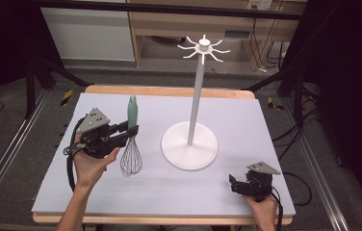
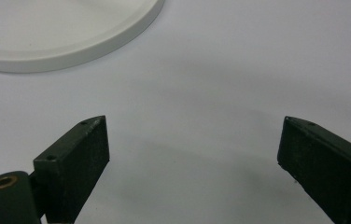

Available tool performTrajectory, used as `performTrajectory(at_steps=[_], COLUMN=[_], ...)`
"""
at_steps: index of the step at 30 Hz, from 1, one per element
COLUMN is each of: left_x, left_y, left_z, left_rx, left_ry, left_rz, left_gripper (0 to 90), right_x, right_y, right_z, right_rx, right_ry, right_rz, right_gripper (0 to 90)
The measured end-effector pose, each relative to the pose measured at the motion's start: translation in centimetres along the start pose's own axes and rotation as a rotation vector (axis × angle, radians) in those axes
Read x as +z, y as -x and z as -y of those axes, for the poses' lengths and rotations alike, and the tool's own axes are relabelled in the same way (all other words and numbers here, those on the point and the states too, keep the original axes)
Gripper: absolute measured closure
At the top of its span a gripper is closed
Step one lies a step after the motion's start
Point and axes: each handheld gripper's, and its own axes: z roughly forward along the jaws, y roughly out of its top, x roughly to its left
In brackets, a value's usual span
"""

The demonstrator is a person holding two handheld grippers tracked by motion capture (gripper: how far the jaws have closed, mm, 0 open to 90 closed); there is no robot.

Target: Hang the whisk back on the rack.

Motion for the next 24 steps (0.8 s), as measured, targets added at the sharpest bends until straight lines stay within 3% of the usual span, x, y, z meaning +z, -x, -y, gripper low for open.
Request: performTrajectory(at_steps=[24], left_x=[2.2], left_y=[1.2], left_z=[-3.4], left_rx=[0.017], left_ry=[0.068], left_rz=[0.044], left_gripper=[68.9], right_x=[-0.1], right_y=[0.2], right_z=[0.0], right_rx=[0.01], right_ry=[0.019], right_rz=[0.004], right_gripper=[9.5])
